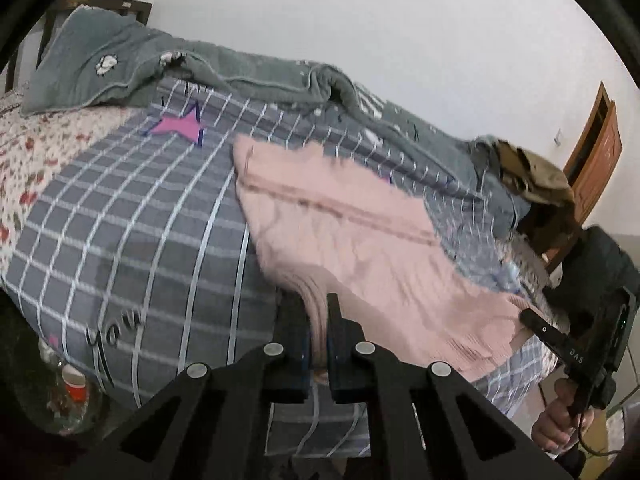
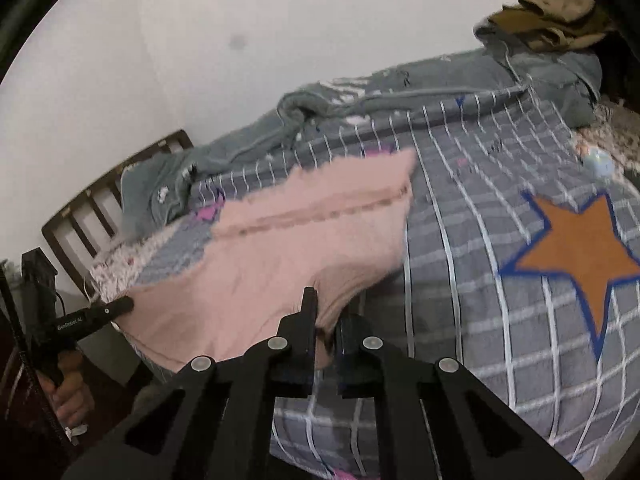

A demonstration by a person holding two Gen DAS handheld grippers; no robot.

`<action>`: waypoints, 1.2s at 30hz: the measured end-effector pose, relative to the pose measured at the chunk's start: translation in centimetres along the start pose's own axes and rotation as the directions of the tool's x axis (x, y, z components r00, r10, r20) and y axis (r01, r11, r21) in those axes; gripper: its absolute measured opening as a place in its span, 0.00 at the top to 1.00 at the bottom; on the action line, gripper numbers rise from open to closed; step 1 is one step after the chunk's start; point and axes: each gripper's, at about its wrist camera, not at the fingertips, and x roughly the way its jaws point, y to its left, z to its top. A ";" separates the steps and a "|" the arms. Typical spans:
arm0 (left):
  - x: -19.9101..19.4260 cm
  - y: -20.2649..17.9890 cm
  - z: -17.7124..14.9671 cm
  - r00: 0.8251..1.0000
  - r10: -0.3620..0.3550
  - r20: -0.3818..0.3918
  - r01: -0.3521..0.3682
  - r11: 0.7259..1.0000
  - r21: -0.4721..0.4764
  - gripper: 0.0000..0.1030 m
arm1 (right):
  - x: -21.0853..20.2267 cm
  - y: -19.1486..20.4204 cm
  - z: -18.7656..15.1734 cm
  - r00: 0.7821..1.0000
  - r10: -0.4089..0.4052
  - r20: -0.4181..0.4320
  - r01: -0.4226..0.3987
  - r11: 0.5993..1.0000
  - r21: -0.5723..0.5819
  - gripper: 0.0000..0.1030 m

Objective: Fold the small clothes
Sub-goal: 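Lift the hem with both grippers and fold it toward the collar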

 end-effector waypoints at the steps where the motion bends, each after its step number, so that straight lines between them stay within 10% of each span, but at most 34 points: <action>1: -0.1 -0.2 0.8 1.000 0.004 0.012 -0.004 1.000 0.002 0.93 | 0.1 0.3 1.1 1.000 0.001 0.009 -0.001 1.000 0.003 0.93; 15: 5.4 -1.2 12.2 0.994 0.053 0.096 -0.051 0.998 -0.021 0.93 | 6.1 -1.0 13.0 0.999 0.033 0.040 -0.039 0.987 0.156 0.93; 36: 24.0 2.5 20.6 0.992 0.126 -0.010 -0.126 0.990 -0.065 0.93 | 27.0 -6.9 21.2 0.995 0.032 -0.094 -0.006 0.966 0.260 0.93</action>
